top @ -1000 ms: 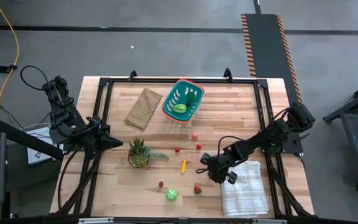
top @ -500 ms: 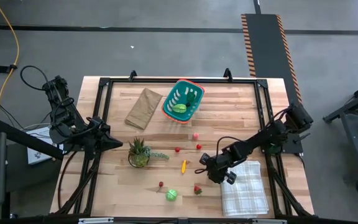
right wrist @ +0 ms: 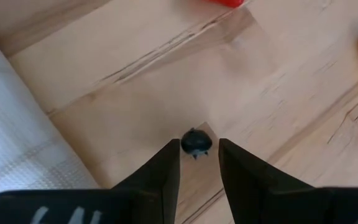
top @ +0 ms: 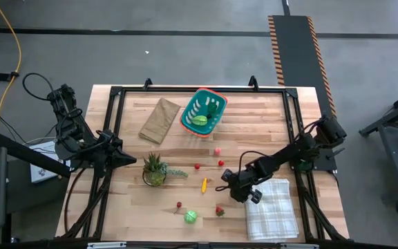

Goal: Pick and placing Produce into tupperware
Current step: Put the black cherry in the green basket

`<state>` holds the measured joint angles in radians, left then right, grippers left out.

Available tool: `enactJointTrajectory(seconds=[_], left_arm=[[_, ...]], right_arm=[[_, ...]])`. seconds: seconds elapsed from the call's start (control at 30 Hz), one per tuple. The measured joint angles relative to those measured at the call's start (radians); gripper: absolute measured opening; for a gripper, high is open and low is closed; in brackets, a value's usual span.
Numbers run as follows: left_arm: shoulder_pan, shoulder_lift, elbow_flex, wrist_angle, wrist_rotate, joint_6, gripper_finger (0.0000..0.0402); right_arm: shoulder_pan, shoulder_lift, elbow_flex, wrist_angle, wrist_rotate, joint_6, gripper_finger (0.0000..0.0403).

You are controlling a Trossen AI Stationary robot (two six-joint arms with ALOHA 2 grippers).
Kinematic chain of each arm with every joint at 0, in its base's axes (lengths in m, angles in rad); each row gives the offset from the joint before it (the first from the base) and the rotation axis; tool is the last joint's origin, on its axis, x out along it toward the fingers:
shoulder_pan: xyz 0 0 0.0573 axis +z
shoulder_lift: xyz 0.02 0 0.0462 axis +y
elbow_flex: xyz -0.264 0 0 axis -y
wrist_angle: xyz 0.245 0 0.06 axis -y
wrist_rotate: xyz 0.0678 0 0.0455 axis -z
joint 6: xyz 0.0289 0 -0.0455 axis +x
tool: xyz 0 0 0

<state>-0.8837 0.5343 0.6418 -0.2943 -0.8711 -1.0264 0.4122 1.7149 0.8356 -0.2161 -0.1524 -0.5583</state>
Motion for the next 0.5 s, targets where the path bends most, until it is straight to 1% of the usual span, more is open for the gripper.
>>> enactJointTrajectory(seconds=[0.5], left_arm=[[0.0,0.0,0.0,0.0,0.0,0.0,0.0001]], right_arm=[[0.0,0.0,0.0,0.009,0.0,0.0,0.0103]])
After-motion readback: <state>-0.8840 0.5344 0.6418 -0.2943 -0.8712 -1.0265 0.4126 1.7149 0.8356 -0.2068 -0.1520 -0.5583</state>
